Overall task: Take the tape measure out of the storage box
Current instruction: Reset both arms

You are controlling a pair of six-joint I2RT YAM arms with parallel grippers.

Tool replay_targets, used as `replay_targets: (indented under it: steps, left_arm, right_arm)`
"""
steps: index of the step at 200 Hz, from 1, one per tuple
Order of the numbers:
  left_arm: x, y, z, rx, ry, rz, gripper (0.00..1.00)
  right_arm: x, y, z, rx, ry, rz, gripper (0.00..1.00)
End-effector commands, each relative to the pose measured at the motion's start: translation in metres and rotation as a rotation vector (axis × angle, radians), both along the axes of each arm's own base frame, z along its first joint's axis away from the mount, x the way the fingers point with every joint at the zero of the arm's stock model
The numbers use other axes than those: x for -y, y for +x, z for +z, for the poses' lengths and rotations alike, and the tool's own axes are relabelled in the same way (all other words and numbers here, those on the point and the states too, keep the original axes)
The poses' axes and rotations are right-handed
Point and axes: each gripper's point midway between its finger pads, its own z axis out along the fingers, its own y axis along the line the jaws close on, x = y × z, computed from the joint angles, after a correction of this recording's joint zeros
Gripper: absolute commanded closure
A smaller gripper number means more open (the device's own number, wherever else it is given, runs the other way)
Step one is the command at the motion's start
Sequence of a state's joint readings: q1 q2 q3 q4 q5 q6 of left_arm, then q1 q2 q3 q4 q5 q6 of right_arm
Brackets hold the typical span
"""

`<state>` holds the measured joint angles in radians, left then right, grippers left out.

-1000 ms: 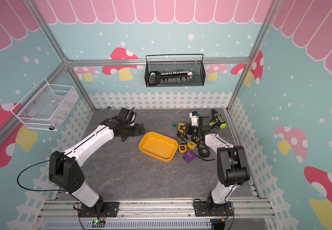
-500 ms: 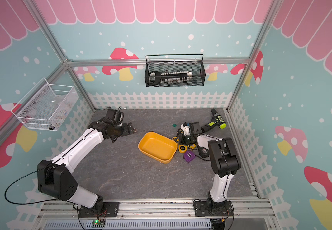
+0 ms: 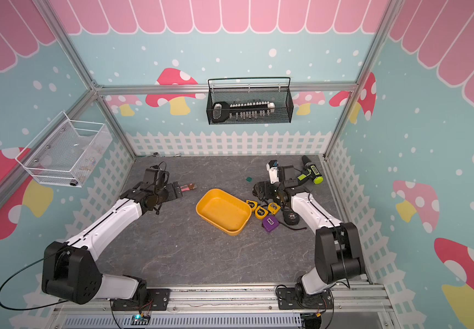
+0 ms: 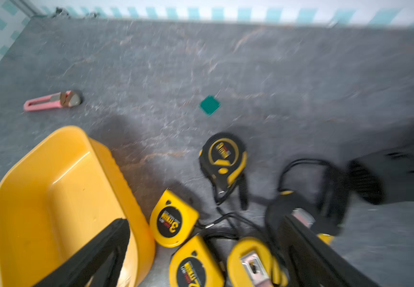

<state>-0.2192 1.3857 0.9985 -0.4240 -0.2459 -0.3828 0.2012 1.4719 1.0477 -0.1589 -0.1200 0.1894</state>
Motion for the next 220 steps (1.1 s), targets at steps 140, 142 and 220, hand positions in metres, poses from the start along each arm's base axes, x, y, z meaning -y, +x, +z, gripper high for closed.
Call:
replay_targets:
  steps: [140,142,220]
  left_arm:
    - [-0.055,0.008,-0.024,0.515,0.208,-0.041,0.01]
    - [-0.057,0.009,-0.026,0.518,0.197,-0.040,0.01]
    - [-0.051,0.019,-0.047,0.492,0.133,-0.126,0.01]
  right_arm:
    - [0.103,-0.032,-0.077,0.387,-0.300,-0.238,0.01]
    - [0.103,-0.032,-0.077,0.404,-0.298,-0.234,0.01]
    - [0.093,-0.025,-0.087,0.332,-0.261,-0.137,0.01]
